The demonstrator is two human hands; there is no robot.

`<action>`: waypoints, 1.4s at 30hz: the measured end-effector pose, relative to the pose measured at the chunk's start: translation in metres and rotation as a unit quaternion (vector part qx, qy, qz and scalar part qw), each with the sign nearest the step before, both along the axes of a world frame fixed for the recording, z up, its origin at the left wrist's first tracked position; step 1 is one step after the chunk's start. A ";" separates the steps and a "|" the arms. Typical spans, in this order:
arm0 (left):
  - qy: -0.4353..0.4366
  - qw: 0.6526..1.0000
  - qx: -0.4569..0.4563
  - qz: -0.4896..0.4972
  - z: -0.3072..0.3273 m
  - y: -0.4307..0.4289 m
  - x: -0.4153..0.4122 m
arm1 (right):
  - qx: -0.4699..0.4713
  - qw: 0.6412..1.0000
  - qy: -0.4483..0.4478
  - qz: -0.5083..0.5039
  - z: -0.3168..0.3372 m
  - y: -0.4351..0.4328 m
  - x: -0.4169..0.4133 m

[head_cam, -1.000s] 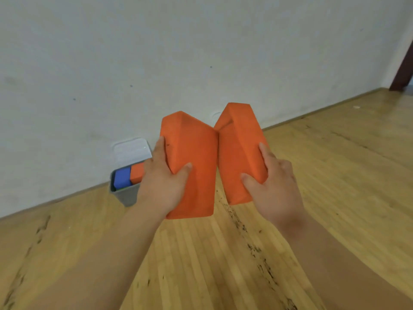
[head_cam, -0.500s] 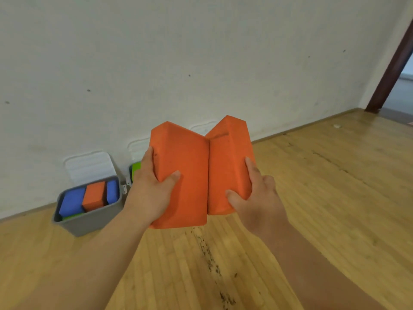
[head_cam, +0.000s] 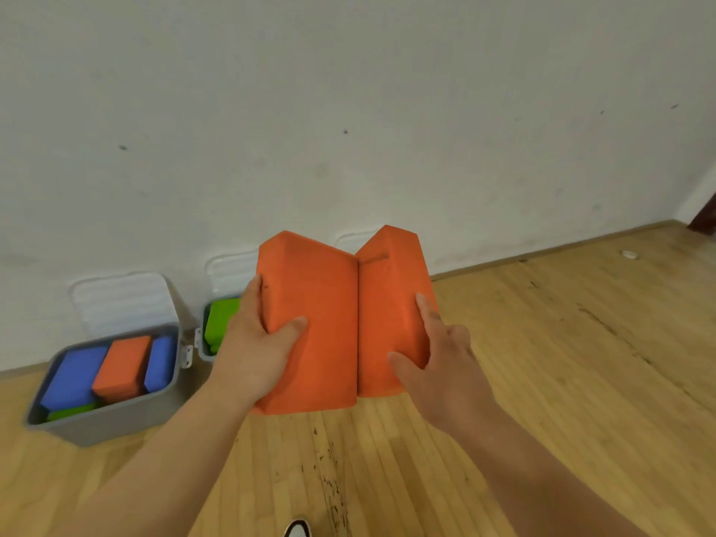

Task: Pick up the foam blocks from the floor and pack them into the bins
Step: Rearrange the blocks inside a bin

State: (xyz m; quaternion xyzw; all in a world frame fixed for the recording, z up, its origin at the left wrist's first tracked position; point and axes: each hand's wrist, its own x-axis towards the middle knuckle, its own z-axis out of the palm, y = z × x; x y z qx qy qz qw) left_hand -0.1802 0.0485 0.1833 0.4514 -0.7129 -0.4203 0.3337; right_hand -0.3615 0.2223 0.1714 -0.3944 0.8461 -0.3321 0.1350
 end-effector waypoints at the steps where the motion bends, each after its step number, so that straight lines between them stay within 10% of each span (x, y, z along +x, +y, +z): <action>1: -0.006 1.000 0.002 -0.011 -0.006 -0.024 -0.011 | 0.003 1.000 -0.006 -0.008 -0.007 -0.022 -0.008; 14: -0.071 0.990 0.032 -0.117 -0.042 -0.281 -0.145 | 0.049 0.993 -0.081 -0.076 -0.045 -0.228 -0.125; 30: -0.150 0.964 0.191 0.113 -0.198 -0.444 -0.346 | 0.245 0.965 -0.092 0.032 -0.226 -0.465 -0.449; 42: -0.157 0.958 0.213 0.110 -0.514 -0.574 -0.465 | 0.241 0.959 -0.111 0.100 -0.561 -0.624 -0.588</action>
